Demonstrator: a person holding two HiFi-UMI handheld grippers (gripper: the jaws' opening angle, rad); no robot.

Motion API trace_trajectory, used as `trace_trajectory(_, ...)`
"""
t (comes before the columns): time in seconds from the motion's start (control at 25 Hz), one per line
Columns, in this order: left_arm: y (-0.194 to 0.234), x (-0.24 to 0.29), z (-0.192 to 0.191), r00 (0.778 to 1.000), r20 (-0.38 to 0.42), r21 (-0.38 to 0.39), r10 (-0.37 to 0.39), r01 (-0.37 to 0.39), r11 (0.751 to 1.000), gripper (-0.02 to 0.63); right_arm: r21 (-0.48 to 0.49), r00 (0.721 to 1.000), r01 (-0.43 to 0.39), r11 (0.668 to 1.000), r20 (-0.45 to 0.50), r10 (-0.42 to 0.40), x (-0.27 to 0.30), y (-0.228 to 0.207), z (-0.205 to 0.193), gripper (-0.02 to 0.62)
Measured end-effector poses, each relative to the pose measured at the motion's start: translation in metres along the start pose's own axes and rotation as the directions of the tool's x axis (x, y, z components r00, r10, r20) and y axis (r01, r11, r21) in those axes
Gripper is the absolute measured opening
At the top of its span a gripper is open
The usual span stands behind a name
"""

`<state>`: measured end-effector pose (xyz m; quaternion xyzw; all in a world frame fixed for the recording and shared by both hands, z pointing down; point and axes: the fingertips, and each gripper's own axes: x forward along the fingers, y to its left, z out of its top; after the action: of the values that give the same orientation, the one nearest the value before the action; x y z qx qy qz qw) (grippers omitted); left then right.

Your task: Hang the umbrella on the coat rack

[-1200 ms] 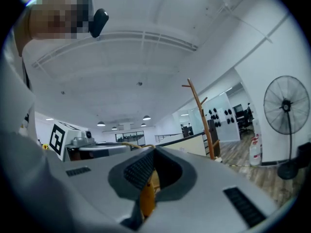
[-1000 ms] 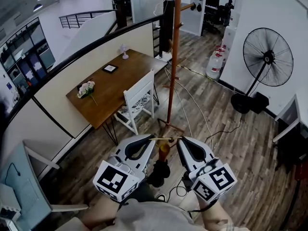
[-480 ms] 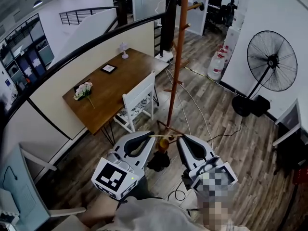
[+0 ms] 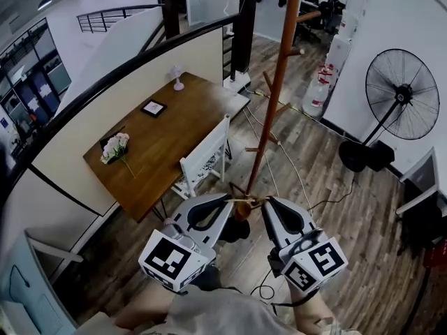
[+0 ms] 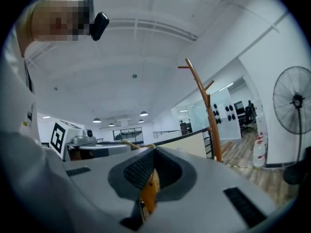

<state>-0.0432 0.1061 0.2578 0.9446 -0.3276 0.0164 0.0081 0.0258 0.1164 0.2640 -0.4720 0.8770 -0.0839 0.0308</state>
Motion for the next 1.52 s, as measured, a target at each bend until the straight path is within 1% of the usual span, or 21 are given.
trace_trajectory(0.32,0.091,0.036,0.001,0.996,-0.013,-0.013,-0.086,0.086,0.996,0.003,0.003,0.998,0.057,0.998,-0.016,-0.057,0.090,-0.022,0.004,0.005)
trace_trajectory(0.48,0.125,0.049,-0.005,0.993,-0.020,-0.007,-0.117,0.117,0.993,0.003,-0.022,0.996,0.081,0.996,-0.029,-0.082,0.125,-0.032,-0.001,0.005)
trace_trajectory(0.6,0.143,0.060,-0.014,0.990,-0.036,-0.019,-0.135,0.134,0.991,0.003,-0.016,0.993,0.104,0.994,-0.048,-0.105,0.141,-0.044,-0.008,0.005)
trace_trajectory(0.8,0.161,0.085,-0.016,0.984,-0.046,-0.030,-0.172,0.171,0.985,0.003,-0.002,0.988,0.142,0.990,-0.061,-0.142,0.156,-0.063,-0.009,0.005)
trace_trajectory(0.96,0.173,0.108,-0.020,0.980,-0.070,-0.021,-0.188,0.187,0.982,0.003,0.002,0.985,0.163,0.987,-0.060,-0.163,0.163,-0.082,-0.005,0.005)
trace_trajectory(1.2,0.177,0.154,-0.019,0.970,-0.056,-0.012,-0.236,0.236,0.972,0.003,0.014,0.980,0.191,0.981,-0.051,-0.190,0.171,-0.122,0.000,0.005)
trace_trajectory(1.36,0.181,0.185,-0.030,0.965,-0.097,-0.023,-0.245,0.244,0.970,0.003,0.049,0.979,0.199,0.979,-0.058,-0.196,0.176,-0.153,-0.002,0.005)
trace_trajectory(1.52,0.184,0.209,-0.049,0.959,-0.140,-0.045,-0.245,0.241,0.970,0.003,0.083,0.981,0.183,0.980,-0.076,-0.177,0.183,-0.180,-0.011,0.005)
